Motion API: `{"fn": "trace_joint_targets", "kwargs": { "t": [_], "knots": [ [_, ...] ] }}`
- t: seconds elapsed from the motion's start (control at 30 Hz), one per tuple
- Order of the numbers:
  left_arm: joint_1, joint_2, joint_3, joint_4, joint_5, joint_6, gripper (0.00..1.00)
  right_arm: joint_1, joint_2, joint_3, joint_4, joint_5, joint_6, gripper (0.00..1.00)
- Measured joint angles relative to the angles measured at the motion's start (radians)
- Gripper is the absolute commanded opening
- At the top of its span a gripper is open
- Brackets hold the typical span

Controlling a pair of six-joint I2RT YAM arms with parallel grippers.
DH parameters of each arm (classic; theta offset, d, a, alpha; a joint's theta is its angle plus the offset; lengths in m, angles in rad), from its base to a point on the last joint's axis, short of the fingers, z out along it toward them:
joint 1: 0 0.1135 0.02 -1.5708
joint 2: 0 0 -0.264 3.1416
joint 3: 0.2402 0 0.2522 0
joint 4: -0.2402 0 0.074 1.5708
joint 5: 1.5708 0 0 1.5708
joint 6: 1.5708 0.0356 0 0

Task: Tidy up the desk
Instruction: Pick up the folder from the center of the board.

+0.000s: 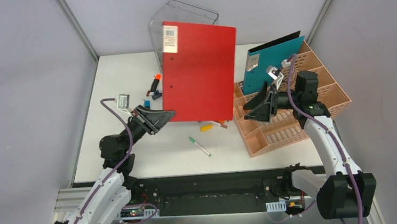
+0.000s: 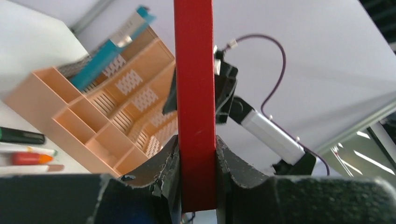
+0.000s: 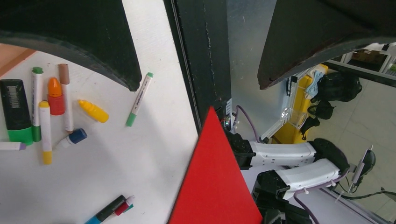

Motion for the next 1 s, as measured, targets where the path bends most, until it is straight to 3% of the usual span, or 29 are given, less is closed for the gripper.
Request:
{"fn": "trace_joint_targets", "kwargs": {
  "t": [0.17, 0.47, 0.7, 1.0],
  "knots": [
    [-0.197, 0.111, 0.008, 0.034, -0.056, 0.112, 0.00, 0.020, 0.000, -0.003, 0.024, 0.008, 0.028, 0.99],
    [-0.338, 0.330, 0.024, 0.211, -0.152, 0.190, 0.00, 0.019, -0.002, -0.011, 0.092, 0.044, 0.113, 0.99],
    [-0.379, 0.373, 0.024, 0.279, -0.191, 0.228, 0.00, 0.008, -0.020, -0.013, 0.108, 0.072, 0.158, 0.97],
    [-0.385, 0.352, 0.023, 0.196, -0.219, 0.303, 0.00, -0.035, -0.088, -0.013, 0.115, 0.075, 0.189, 0.86]
  ]
}}
